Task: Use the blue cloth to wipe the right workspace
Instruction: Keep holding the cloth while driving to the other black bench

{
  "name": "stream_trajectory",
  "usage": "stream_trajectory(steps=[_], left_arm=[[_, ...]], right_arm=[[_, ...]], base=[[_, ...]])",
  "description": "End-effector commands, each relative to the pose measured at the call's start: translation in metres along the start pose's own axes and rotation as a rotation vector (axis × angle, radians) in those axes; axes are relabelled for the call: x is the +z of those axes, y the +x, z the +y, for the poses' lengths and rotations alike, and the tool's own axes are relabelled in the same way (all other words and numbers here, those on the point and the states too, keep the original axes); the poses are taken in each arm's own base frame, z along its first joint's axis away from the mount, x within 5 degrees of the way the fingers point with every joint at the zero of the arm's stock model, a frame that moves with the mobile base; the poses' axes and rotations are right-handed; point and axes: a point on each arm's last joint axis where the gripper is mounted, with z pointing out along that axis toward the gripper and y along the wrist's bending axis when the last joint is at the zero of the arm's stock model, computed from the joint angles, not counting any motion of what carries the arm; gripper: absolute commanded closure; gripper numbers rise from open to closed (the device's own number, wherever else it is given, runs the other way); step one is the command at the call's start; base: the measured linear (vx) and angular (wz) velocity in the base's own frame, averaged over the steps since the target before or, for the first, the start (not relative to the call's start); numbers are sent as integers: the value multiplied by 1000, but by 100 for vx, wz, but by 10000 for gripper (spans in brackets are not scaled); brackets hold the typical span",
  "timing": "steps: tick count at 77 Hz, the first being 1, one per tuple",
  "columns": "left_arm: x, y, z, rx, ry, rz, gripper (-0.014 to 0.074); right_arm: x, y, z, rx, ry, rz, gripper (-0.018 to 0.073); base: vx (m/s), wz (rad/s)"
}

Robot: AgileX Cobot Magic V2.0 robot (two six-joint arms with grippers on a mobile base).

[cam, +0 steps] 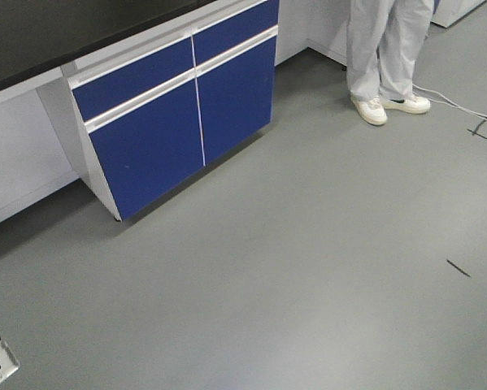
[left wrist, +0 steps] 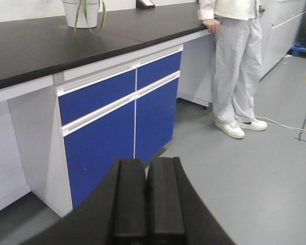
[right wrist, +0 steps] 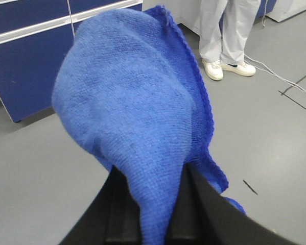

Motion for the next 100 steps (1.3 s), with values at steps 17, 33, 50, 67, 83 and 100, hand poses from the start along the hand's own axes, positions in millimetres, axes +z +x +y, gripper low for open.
stream_trajectory(steps=[17,33,50,67,83,100], left_arm=[[-3,-15,-1,-2,8,-106,603],[-3,-15,-1,-2,8,-106,603],[-3,-15,-1,-2,8,-106,603],[-3,-15,-1,-2,8,-106,603],[-3,-15,-1,-2,8,-106,603],[-3,-15,-1,-2,8,-106,603]], right_arm=[[-5,-13,-2,-10,16,-96,564],[-5,-13,-2,-10,16,-95,564],[-5,-13,-2,-10,16,-95,564],[-5,-13,-2,-11,17,-95,564],[-5,-13,-2,-11,17,-95,564],[-5,-13,-2,-11,17,-95,564]], base=[[42,15],[39,31],[34,58],[29,80],[26,81],[24,61]])
